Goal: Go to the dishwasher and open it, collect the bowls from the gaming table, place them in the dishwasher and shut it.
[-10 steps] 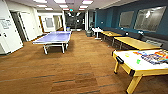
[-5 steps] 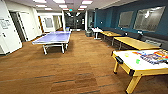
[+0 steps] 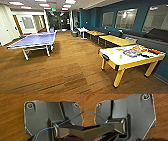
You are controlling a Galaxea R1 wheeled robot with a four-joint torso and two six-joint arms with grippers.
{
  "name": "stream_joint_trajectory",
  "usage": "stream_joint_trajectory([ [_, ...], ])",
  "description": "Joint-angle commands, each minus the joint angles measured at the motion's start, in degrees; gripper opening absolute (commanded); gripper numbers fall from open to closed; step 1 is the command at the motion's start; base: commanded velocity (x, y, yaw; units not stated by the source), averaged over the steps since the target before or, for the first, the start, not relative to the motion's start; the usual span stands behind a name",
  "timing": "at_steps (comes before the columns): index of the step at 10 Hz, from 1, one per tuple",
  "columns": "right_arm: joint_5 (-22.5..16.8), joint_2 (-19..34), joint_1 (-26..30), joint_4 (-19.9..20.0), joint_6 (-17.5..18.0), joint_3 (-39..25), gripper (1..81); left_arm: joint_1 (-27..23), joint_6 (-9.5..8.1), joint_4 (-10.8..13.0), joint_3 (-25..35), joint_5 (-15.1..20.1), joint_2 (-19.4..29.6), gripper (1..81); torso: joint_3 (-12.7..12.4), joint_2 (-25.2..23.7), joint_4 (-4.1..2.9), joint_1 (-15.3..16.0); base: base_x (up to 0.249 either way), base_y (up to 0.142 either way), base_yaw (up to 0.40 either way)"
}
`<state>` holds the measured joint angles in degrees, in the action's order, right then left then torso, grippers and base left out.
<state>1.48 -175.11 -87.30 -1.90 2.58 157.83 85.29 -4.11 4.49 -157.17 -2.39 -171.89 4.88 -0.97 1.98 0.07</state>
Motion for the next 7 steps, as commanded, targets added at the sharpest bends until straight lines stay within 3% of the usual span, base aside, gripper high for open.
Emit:
stream_joint_trajectory([
  [1,-3.23,-0.01,2.60,0.41,-0.12,0.01,81.1,-2.18,0.42,0.44,-0.15,3.18,0.31,81.1,0.00,0.00,0.00,0.00,0.000,0.000,-0.400],
  [7,-3.23,-0.18,2.69,0.49,-0.12,-0.34,81.1,-2.18,0.33,0.35,-0.15,3.18,0.22,81.1,0.00,0.00,0.00,0.00,0.000,0.000,-0.400],
])
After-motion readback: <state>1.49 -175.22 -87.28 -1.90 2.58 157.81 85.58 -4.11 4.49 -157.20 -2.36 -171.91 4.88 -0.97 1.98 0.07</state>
